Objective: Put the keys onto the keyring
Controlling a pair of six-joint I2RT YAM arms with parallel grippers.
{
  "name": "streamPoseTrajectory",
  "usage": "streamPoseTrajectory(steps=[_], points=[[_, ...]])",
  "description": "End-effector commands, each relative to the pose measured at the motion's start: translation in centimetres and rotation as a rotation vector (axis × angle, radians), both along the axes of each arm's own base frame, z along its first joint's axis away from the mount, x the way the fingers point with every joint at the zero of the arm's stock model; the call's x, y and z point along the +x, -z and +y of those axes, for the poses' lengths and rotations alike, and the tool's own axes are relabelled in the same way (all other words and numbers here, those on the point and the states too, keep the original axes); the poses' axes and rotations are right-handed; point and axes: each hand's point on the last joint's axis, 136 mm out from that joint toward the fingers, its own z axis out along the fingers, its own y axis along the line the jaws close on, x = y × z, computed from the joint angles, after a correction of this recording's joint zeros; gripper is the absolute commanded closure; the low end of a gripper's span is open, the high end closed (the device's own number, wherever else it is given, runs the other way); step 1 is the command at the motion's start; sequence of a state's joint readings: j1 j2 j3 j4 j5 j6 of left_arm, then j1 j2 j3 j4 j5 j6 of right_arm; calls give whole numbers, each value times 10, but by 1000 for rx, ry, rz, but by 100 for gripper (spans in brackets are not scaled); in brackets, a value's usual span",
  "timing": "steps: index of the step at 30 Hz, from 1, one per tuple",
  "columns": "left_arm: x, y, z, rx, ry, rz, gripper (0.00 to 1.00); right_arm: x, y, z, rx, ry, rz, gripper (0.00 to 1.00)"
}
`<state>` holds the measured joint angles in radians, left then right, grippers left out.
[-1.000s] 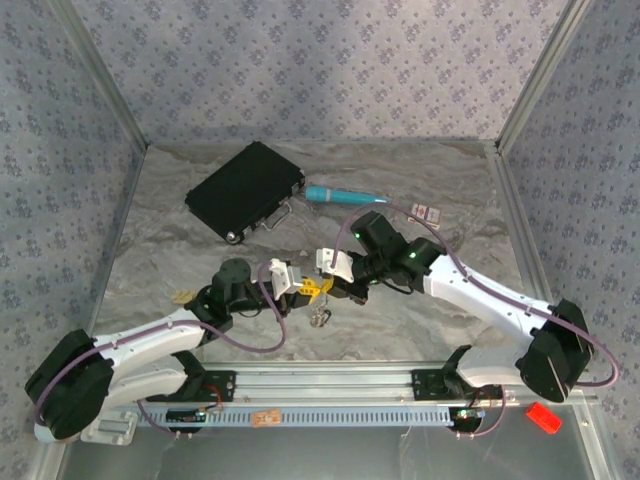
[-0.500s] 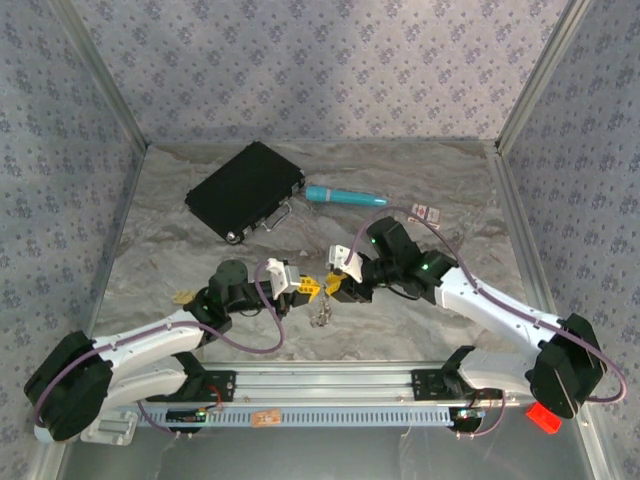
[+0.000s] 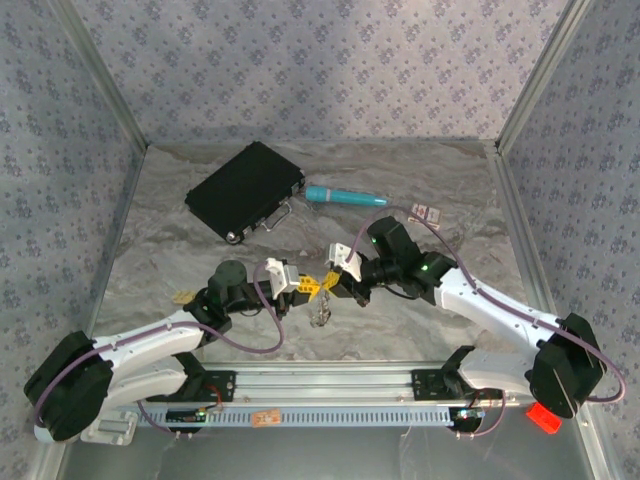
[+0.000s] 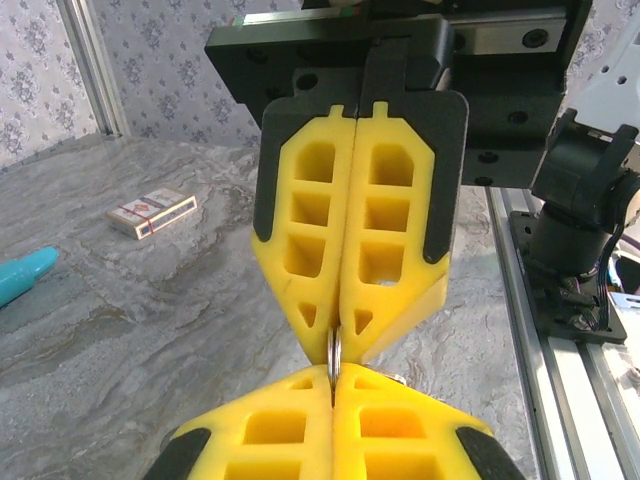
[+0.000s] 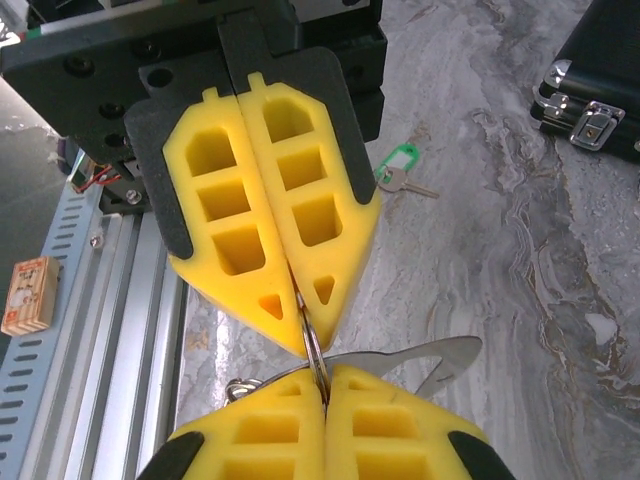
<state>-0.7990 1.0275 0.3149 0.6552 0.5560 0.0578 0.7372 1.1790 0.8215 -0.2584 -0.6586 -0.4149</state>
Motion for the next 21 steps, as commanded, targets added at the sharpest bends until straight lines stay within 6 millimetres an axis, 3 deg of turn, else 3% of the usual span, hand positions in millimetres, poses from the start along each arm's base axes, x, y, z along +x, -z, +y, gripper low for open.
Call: streamPoseTrajectory(steps=[1, 3, 4, 10, 21], points=[[-2, -15, 0, -41, 2, -37, 93, -1, -9, 2, 7, -22, -2, 100], [1, -11, 1, -9, -12, -32, 78, -2, -8, -1, -32, -27, -15, 100], [1, -10, 1, 8, -12, -32, 76, -3, -5, -2, -68, -38, -26, 100], [0, -6, 1, 58, 3, -38, 78, -9, 11, -11, -283, -130, -61, 100], [-2, -9, 0, 47, 16, -48, 85, -11, 2, 4, -304, -179, -134, 100]])
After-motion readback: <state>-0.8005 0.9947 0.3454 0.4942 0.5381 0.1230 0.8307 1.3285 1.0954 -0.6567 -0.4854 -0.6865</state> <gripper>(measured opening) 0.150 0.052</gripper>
